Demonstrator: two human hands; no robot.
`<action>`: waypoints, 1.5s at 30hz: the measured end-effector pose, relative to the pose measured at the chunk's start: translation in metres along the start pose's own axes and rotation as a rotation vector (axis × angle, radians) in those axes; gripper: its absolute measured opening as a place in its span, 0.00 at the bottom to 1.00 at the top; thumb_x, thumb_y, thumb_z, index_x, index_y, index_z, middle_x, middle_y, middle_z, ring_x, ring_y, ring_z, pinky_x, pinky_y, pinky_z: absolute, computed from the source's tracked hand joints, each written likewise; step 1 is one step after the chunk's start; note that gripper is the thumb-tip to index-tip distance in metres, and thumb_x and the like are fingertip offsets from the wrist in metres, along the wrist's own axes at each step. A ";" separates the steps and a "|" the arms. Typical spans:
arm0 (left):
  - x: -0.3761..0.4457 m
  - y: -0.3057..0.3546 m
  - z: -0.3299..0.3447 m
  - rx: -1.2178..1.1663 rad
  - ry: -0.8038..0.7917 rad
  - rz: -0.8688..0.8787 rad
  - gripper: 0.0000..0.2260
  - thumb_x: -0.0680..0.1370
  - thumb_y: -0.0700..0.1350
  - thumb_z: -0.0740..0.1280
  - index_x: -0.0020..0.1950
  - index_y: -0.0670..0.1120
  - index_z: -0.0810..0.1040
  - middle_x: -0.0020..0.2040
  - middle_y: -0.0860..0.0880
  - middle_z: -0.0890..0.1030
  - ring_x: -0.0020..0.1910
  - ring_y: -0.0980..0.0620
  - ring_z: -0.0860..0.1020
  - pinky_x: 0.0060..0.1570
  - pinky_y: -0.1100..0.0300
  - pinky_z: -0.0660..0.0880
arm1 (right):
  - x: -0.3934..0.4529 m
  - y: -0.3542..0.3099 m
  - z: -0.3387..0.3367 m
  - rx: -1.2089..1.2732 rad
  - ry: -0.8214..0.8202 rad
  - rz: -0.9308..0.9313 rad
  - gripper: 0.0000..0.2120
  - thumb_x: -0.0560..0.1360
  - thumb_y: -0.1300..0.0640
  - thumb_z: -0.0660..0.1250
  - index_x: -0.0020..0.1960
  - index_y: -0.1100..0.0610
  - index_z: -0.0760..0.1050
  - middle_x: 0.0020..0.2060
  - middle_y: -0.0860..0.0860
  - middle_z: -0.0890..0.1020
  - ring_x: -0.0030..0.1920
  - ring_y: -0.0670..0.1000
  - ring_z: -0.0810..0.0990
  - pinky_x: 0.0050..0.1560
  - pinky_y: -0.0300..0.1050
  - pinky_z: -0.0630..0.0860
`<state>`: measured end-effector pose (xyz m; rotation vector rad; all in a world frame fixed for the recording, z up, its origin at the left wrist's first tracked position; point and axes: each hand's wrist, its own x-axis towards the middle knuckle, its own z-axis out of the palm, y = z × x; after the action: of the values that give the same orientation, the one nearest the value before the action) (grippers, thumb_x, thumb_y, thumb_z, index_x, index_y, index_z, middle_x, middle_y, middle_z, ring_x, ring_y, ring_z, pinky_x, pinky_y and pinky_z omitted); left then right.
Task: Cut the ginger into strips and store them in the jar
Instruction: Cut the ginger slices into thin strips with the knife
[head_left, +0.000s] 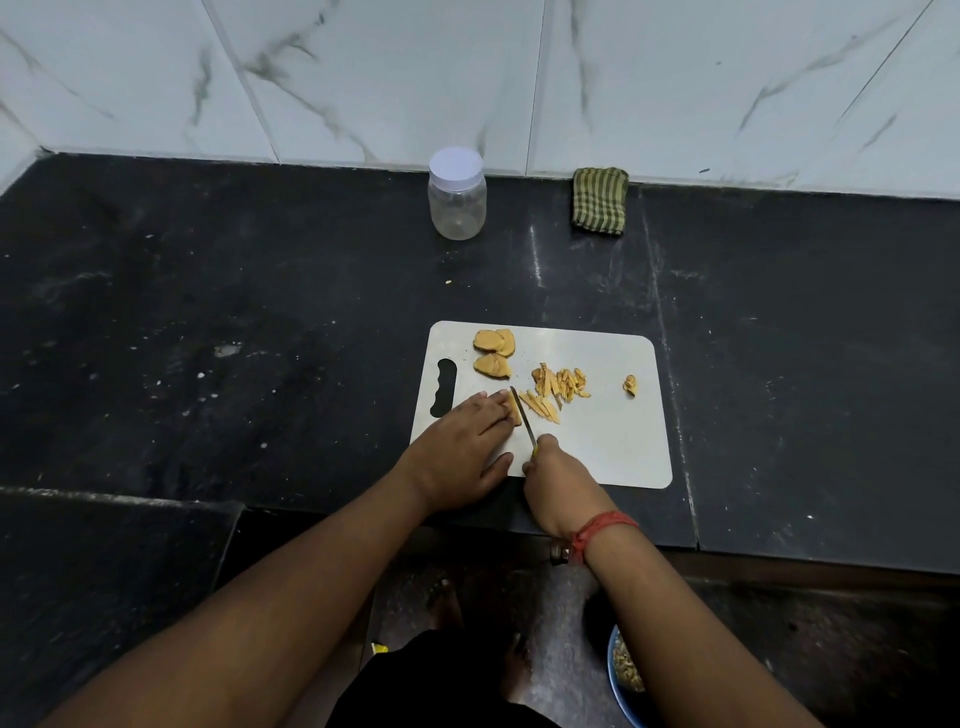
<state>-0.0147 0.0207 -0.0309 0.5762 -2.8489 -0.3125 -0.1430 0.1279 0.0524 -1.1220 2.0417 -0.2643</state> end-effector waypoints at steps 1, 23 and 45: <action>0.000 0.000 0.000 0.000 0.002 0.002 0.23 0.81 0.52 0.62 0.70 0.39 0.76 0.71 0.40 0.75 0.76 0.45 0.68 0.77 0.49 0.63 | 0.001 -0.001 -0.001 -0.007 -0.006 0.003 0.05 0.80 0.63 0.55 0.55 0.61 0.63 0.43 0.55 0.75 0.46 0.57 0.76 0.41 0.42 0.64; 0.000 -0.001 0.000 0.065 0.023 0.010 0.23 0.80 0.52 0.63 0.69 0.39 0.77 0.70 0.41 0.77 0.73 0.45 0.71 0.77 0.51 0.62 | -0.008 0.003 0.007 -0.108 -0.084 0.053 0.08 0.80 0.64 0.55 0.59 0.63 0.64 0.50 0.60 0.79 0.46 0.56 0.76 0.43 0.44 0.68; -0.001 -0.001 0.000 0.022 0.035 0.002 0.22 0.81 0.52 0.63 0.70 0.39 0.76 0.70 0.41 0.76 0.74 0.45 0.70 0.77 0.49 0.63 | -0.001 0.009 -0.001 0.002 -0.010 -0.013 0.02 0.80 0.62 0.55 0.51 0.58 0.61 0.33 0.48 0.69 0.33 0.47 0.68 0.35 0.44 0.63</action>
<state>-0.0139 0.0203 -0.0315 0.5779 -2.8224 -0.2691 -0.1486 0.1335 0.0491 -1.1337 2.0250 -0.2666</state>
